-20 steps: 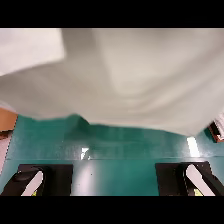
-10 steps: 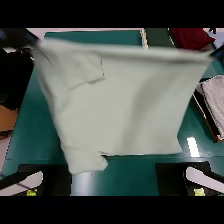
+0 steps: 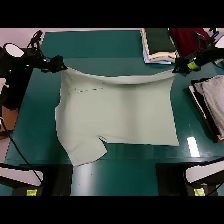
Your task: Fold the shirts.
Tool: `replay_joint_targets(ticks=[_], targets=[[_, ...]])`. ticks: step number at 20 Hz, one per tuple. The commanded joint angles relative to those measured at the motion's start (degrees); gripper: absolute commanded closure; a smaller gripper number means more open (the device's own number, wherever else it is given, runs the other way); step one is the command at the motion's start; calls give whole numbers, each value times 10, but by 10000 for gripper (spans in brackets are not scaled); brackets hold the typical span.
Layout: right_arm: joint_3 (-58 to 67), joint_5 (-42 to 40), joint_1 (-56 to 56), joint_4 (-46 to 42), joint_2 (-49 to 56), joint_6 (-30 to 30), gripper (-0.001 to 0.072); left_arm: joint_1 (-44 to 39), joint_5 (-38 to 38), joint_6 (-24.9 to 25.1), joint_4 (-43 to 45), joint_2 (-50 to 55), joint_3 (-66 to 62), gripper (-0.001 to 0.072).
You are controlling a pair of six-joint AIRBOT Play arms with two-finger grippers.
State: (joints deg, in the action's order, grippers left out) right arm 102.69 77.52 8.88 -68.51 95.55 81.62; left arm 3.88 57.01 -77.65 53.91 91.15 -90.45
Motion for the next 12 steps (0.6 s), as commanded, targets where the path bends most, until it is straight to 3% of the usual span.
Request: replay_joint_targets(ticks=[1,5,11,12], targets=[[50,31,0,-7,26,-6,694,21,81,10,1,12,-14,684],[-49,34,4,-7,-23,-23,694,22,182,12,81,12,14,685],[-218,-32,-7,-5,-71,-22,693,7,156,-18,101,12,119,681],[-237,-46,-7,-4,-78,-21,692,7,156,-21,101,12,126,556]])
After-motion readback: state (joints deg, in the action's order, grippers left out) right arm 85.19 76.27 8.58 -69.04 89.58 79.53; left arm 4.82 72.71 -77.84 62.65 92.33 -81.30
